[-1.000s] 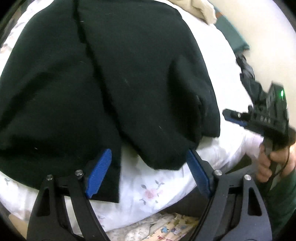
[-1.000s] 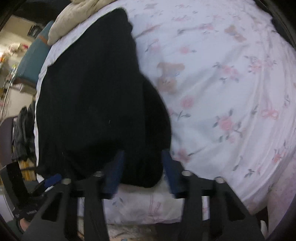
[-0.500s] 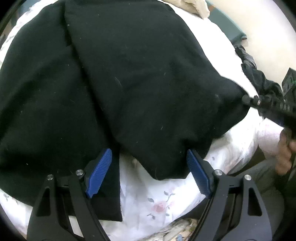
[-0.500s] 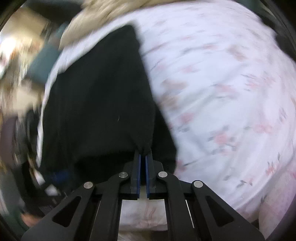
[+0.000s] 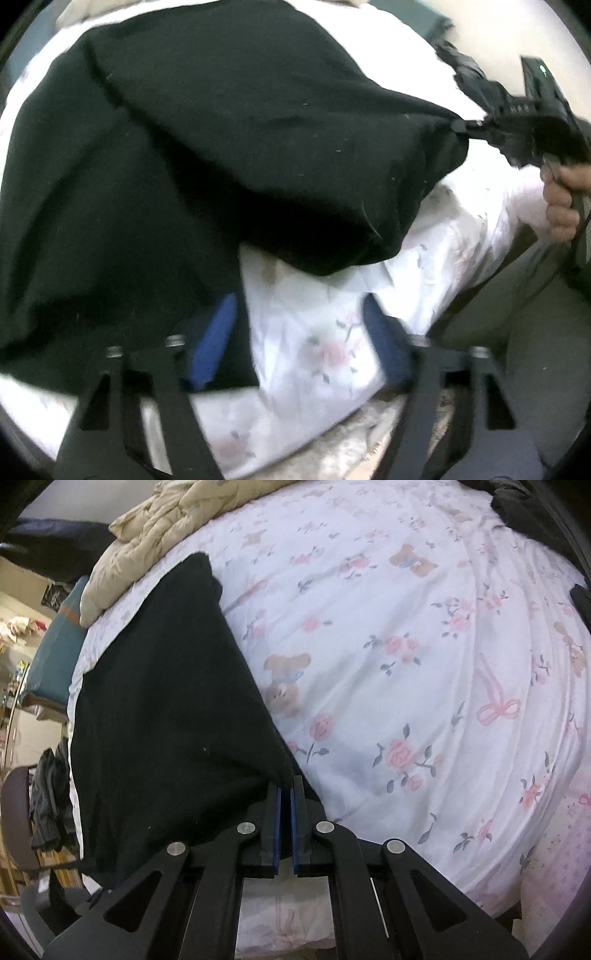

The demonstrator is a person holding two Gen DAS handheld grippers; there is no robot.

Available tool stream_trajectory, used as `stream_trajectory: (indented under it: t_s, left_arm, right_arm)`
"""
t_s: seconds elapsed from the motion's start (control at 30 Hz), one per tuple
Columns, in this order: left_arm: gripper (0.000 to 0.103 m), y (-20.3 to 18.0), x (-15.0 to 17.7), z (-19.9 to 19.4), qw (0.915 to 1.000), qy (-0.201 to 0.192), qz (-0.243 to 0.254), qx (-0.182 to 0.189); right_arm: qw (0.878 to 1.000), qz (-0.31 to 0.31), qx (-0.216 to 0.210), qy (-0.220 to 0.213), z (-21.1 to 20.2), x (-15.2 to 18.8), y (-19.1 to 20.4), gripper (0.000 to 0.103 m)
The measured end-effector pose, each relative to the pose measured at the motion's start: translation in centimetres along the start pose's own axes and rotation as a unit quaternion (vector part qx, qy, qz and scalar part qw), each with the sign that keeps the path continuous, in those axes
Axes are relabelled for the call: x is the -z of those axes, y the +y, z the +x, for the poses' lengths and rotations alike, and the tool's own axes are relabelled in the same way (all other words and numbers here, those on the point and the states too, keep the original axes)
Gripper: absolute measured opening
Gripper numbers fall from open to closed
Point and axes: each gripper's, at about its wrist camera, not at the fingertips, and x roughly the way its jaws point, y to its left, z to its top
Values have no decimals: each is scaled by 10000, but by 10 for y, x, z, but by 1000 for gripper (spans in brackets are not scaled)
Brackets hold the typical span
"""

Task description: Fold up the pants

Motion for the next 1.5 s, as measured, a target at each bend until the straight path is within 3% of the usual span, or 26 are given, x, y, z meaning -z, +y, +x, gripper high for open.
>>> stream_trajectory:
  t_s: [0.17,0.2,0.27,0.43,0.5,0.57,0.63,0.7,0.77,0.83,0.87,0.93,1.0,1.07,1.1,1.13,1.17,1.23,1.3,1.37,1.43,1.47,1.5]
  left_arm:
    - [54,-20,-18,7,9979,-240,514,323]
    - [49,-24,-20,10,9966,-239,715,331]
    - [3,-30,-25,18,9937,-140,1013,449]
    - [2,-21,-14,0,9945,-24,856,601]
    - [2,-17,-10,-20,9942,-198,572,885]
    - [1,-14,-9,-32,9930,-335,500,1016]
    - [1,-11,-5,-26,9936,-226,531,967]
    - [1,-11,2,-9,9956,65,566,747]
    - [1,-8,7,2,9967,282,527,558]
    - [2,-4,8,6,9967,486,406,508]
    - [2,-5,7,4,9969,478,436,452]
    - [6,-9,5,0,9973,465,435,357]
    - [18,-12,5,-2,9968,680,355,239]
    - [35,-13,8,-6,9959,855,242,181]
    - [35,-13,8,-9,9961,843,227,156]
    - [35,-13,10,-20,9970,733,184,146]
    - [35,-13,10,-27,9979,607,143,151]
    - [35,-10,3,-52,9996,-32,-57,289]
    - [37,-6,-9,-63,9958,-610,-290,615]
    - [36,-12,-25,-42,9970,-357,-303,620]
    - [35,-20,-30,-5,9959,204,-228,848]
    - [36,-21,-27,12,9957,461,-170,792]
    - [36,-22,-21,32,9962,789,-100,359]
  right_arm:
    - [9999,-15,-8,169,11,1,2,3]
    - [9999,-38,-11,168,11,1,4,3]
    - [9998,-71,-24,173,11,2,6,3]
    - [9998,-130,-153,78,4,3,5,3]
    - [9989,-241,-402,-67,-7,5,6,3]
    - [9983,-379,-372,-222,-16,8,10,3]
    - [9991,-420,21,-66,-9,10,13,3]
    - [9952,-607,722,265,12,11,19,3]
    - [9788,-971,1739,484,33,16,27,2]
    - [9542,-1124,2744,390,38,16,27,10]
    - [9616,-966,2542,372,33,15,25,10]
    - [9857,-623,1549,239,15,13,22,10]
    - [9942,-466,973,47,-1,12,22,12]
    - [9976,-283,601,185,-8,14,19,38]
    - [9982,-213,485,282,-7,16,17,65]
    - [9984,-168,361,399,-5,19,15,70]
    - [9983,-214,379,390,-5,20,17,70]
    - [9989,-336,247,229,-10,17,22,69]
    - [9983,-338,-468,35,-16,16,36,68]
    - [9956,-290,-861,217,-2,13,46,67]
    - [9889,-245,-1196,844,33,17,58,67]
    - [9859,-212,-1106,1241,54,24,60,67]
    - [9846,-216,-851,1514,70,31,58,65]
